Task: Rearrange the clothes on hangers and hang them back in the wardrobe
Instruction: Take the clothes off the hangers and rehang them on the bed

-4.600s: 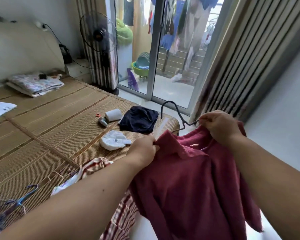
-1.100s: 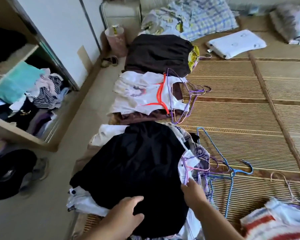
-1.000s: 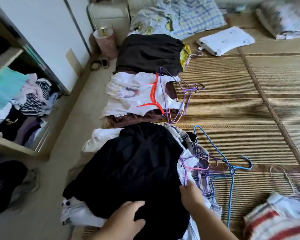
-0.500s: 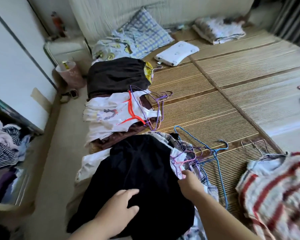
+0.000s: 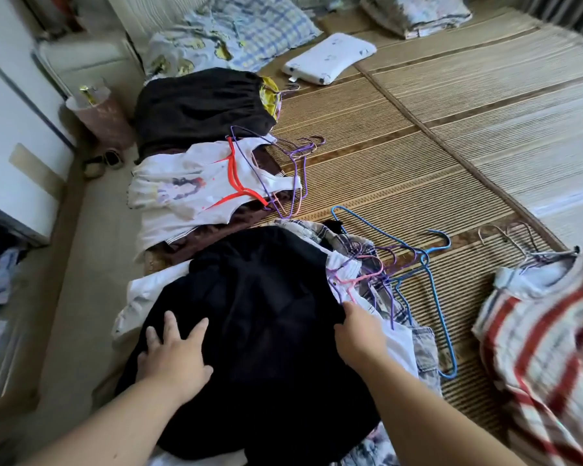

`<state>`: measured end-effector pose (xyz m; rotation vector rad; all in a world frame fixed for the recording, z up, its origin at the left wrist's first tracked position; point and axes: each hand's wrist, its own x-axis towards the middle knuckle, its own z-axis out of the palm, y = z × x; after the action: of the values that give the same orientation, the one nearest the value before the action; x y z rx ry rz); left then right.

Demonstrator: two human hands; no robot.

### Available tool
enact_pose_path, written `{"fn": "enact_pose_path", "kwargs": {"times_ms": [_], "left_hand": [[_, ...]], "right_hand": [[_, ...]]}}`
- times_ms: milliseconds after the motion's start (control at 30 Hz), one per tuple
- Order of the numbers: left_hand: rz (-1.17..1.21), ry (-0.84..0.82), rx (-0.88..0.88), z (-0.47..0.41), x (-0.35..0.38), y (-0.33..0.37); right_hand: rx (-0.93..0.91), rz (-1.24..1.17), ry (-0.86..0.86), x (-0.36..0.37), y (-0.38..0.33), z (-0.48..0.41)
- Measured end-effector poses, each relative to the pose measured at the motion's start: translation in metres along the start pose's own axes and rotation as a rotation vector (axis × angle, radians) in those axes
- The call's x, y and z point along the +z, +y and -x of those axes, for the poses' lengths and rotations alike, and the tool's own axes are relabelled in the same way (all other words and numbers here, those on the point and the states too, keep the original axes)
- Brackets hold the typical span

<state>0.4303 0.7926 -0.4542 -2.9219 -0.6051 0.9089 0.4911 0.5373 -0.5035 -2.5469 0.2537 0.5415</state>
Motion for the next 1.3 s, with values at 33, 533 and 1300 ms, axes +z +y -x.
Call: {"fn": "enact_pose_path", "kwargs": {"times_ms": [33,533,1300], "left_hand": [[-0.003,-0.003,0.013,-0.002,0.002,-0.005],[0.355,0.520,0.313,0.094,-0.237,0.017],[0.642,0.155,1.036,0.388,-0.253,0.184]], "right_hand": [[0.013,-0.094,0.034,0.000,0.001,0.001],[-0.561,-0.193,-0.019,-0.251,-0.107,0.098],[-0.171,-0.004,0.664,-0.492,0.102,0.371]]}}
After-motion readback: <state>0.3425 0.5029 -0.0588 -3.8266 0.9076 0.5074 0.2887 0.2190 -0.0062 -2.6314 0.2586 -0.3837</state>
